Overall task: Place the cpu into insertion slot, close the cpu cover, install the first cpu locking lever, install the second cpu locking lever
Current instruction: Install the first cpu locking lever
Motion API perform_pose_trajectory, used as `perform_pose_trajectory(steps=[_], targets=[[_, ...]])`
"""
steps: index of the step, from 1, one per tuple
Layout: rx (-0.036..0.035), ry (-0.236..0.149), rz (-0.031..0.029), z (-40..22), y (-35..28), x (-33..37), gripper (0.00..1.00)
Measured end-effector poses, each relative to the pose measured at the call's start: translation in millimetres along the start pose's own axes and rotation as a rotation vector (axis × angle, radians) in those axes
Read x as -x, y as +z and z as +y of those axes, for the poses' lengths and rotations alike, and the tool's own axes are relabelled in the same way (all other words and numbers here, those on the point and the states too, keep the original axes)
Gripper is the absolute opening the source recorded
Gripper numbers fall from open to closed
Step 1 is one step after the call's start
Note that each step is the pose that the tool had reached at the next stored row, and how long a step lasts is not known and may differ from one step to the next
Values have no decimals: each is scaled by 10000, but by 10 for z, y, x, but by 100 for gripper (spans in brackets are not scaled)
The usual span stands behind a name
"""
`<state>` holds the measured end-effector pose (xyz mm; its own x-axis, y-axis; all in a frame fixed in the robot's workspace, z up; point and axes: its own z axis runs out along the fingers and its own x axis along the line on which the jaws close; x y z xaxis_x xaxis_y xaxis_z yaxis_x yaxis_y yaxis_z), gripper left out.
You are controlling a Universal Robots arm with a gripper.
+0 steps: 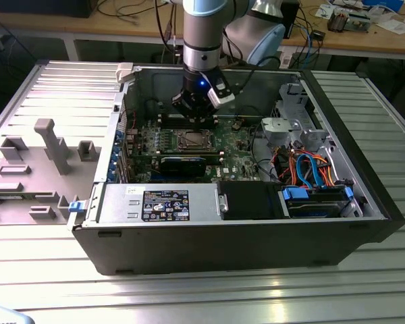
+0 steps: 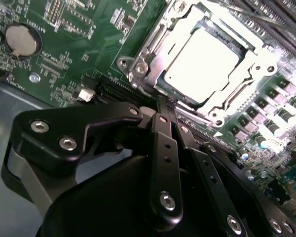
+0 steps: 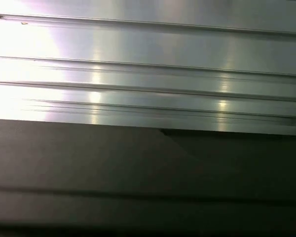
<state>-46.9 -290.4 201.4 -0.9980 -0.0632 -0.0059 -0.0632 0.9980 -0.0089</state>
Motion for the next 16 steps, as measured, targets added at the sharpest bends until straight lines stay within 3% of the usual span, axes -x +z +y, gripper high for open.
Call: perform_pose_trajectory(steps=[2,4,6,16], targets=[[-6,0,-4,8,-13,2,11],[-75,-1,6,5,-49,1,11],[-96,-1,7,-7,-53,-1,11],[-148,0,11,-168,-54,-11,11]])
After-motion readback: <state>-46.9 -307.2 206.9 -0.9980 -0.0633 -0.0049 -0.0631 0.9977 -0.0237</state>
